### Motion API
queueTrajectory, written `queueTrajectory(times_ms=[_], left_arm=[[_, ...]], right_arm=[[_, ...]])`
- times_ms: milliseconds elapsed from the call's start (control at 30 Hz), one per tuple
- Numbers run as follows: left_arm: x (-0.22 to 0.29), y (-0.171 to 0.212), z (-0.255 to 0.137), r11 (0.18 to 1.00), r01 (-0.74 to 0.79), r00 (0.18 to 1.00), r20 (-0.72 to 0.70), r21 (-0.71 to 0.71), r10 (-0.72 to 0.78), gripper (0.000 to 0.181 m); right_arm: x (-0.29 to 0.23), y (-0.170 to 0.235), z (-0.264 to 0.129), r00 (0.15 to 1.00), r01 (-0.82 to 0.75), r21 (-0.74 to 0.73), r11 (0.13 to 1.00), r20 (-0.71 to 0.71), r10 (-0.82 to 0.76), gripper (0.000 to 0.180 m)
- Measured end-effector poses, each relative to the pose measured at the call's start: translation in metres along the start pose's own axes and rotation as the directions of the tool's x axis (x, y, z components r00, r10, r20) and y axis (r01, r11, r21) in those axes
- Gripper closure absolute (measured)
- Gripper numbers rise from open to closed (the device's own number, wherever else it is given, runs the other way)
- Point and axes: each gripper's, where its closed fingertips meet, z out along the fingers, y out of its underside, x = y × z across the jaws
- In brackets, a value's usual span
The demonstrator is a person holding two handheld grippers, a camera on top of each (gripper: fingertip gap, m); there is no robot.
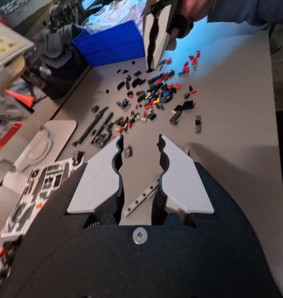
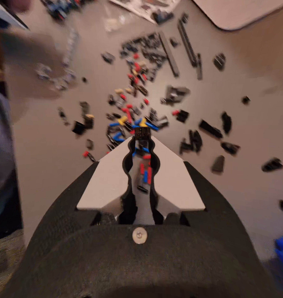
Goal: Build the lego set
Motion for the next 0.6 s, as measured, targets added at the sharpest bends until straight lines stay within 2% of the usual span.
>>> queueTrajectory(times_ms=[200,300,400,600], left_arm=[[0.03,-0.048,0.047,0.952,-0.302,0.952,-0.027,0.05,0.304,0.144],[0.032,-0.057,0.065,0.94,-0.336,0.94,-0.031,0.065,0.339,0.142],[0.034,-0.063,0.069,0.93,-0.354,0.933,-0.036,0.093,0.359,0.146],[0.04,-0.073,0.061,0.913,-0.379,0.921,-0.034,0.149,0.387,0.171]], right_arm=[[-0.079,-0.056,0.005,0.949,-0.021,0.153,0.988,0.313,-0.028,0.167],[-0.107,-0.068,0.01,0.898,-0.033,0.163,0.986,0.439,-0.043,0.166],[-0.118,-0.072,0.014,0.869,-0.037,0.155,0.987,0.494,-0.045,0.166],[-0.126,-0.075,0.018,0.829,-0.045,0.127,0.991,0.558,-0.033,0.167]])
